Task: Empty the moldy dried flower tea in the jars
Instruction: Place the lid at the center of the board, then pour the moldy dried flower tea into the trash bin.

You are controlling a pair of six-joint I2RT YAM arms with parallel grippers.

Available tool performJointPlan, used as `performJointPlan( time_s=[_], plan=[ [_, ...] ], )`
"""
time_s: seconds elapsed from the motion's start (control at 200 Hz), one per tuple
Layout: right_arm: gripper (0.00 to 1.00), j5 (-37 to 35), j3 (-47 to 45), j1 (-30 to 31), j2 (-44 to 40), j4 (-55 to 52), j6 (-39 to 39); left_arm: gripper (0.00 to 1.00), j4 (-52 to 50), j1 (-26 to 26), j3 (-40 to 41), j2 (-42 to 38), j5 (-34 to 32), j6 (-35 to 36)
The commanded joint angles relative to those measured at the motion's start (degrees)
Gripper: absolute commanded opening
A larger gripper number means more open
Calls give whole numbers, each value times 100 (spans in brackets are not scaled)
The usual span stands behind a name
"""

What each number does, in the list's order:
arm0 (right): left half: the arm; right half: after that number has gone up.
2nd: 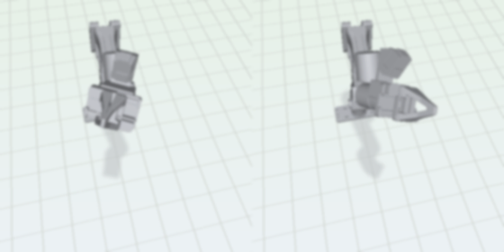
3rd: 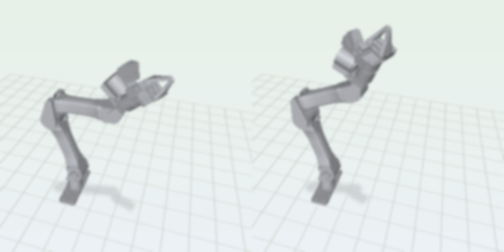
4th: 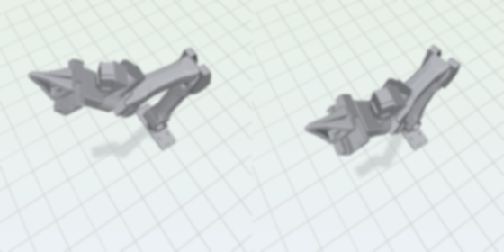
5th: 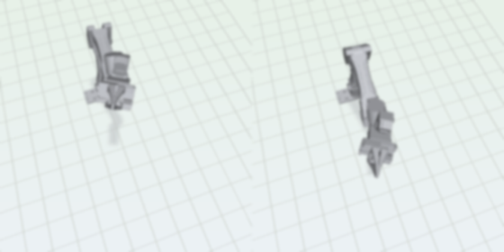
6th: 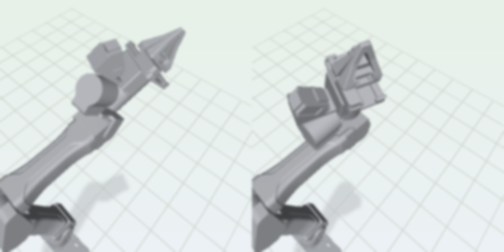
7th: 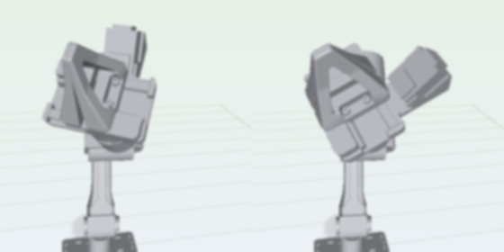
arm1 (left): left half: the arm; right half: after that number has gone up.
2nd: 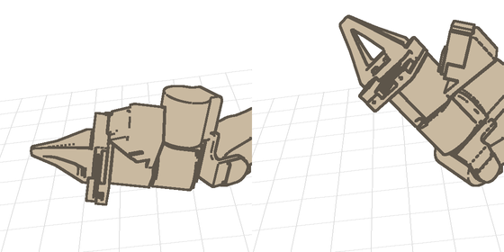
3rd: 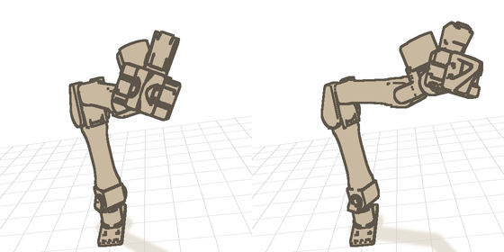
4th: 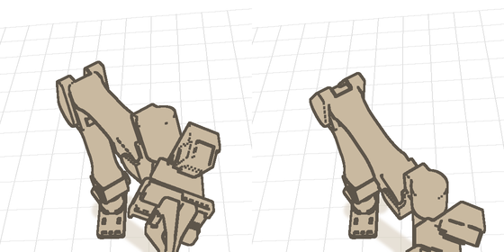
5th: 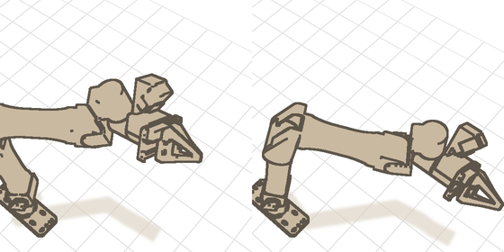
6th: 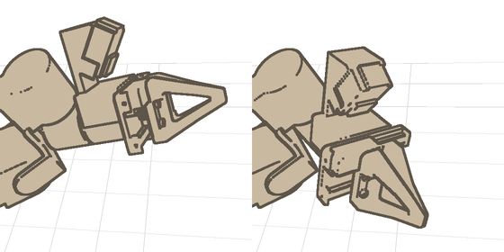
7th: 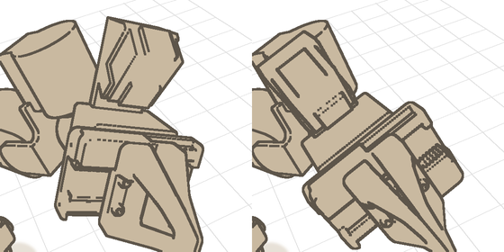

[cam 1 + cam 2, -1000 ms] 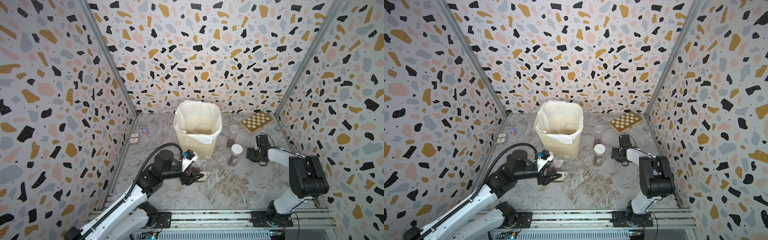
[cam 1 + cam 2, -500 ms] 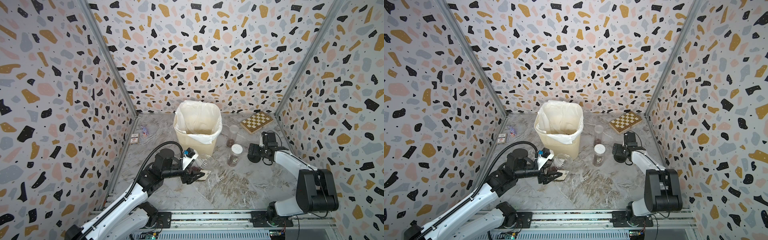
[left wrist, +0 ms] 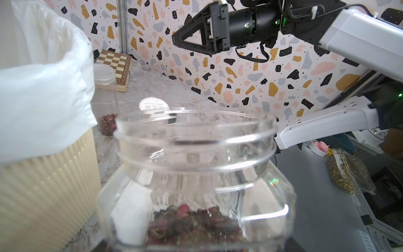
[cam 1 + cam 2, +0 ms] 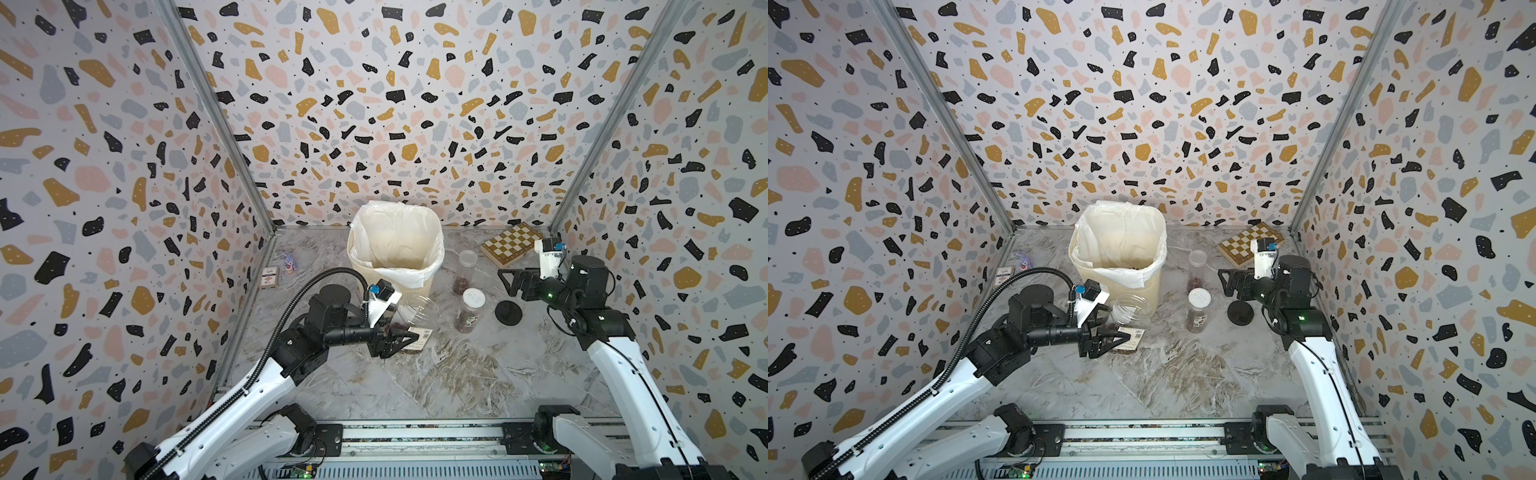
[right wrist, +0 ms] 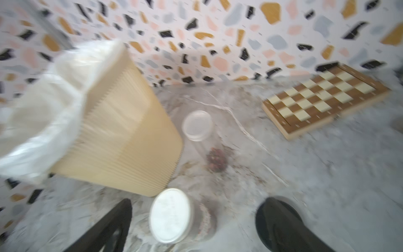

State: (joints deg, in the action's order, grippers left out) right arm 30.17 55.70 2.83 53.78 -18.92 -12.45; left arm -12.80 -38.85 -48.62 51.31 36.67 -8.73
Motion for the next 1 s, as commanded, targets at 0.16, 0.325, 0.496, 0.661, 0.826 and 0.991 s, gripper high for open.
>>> performJointPlan(
  time_s=[0.16, 0.325, 0.496, 0.661, 0.826, 0.991],
  plan=[
    [100, 3068, 76, 814, -696, 722, 109, 55, 517, -302, -387, 32, -182, -548],
    [100, 3175, -57, 1918, -686, 985, 294, 55, 599, -367, -548, 128, -197, -658],
    [100, 3003, -53, 2755, -265, 1209, 374, 55, 800, -383, -527, 212, -253, -770],
    [100, 2726, -60, 2872, 4, 1231, 392, 55, 1088, -395, -464, 174, -184, -839],
    [100, 2854, -223, 2871, 196, 1769, -62, 55, 1274, -395, -458, 116, -255, -823],
    [100, 3274, -369, 2953, 321, 2614, -519, 55, 1948, -395, -325, 122, -215, -1095]
  ],
)
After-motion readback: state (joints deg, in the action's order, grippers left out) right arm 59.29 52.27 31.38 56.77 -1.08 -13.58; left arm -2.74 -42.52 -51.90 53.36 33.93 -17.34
